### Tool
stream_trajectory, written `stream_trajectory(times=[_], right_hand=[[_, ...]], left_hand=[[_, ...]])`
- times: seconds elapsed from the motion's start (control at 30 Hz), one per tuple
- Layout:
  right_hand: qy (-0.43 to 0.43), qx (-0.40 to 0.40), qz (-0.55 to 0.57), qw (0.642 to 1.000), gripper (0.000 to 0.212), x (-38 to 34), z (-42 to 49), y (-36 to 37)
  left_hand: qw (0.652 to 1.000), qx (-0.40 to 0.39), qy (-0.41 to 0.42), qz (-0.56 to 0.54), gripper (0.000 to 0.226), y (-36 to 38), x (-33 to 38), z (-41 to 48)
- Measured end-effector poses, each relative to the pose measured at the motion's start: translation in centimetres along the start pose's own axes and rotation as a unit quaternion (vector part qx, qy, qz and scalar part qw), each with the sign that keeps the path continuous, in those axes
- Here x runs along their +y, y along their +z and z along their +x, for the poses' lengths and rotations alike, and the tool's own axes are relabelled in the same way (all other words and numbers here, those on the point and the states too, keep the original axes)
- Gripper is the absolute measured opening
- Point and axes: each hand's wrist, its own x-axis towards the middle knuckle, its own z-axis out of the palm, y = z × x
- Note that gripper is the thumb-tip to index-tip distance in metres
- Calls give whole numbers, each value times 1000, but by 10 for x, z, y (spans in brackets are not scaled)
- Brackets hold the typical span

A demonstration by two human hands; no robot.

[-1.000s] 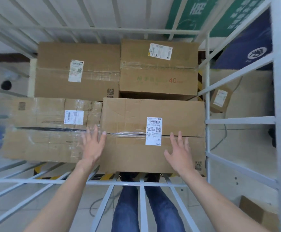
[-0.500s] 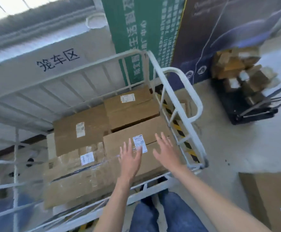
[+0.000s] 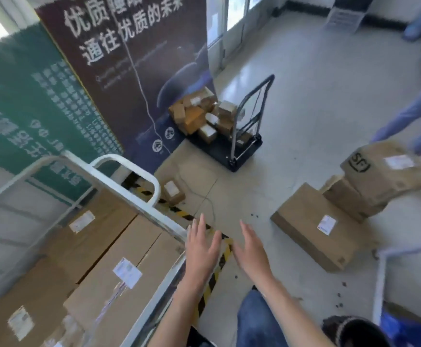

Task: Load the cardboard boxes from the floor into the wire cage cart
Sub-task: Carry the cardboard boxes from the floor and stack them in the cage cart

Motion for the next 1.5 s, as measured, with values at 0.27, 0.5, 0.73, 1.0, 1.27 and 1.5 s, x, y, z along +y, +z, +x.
stream_trajectory(times=[0.27,0.5,0.73,1.0,1.27,1.5], right_hand=[[122,78,37,989,66,137,9,-139],[215,150,85,961,65,228,33,-236],[304,154,121,932,64,291,63,-253],[392,125,160,897,64,406,160,-247],[403,93,142,899,63,568,299,-211],[438,92,155,881,78,724,378,-159]], left_hand=[[991,-119,33,44,72,155,113,51],[971,-214,85,68,72,263,188,87],[952,-266,53,141,66,373,185,165],[925,-323,10,201,65,508,140,272],[889,-357,7,286,67,647,71,391],[878,-355,-9,321,85,756,-16,476]])
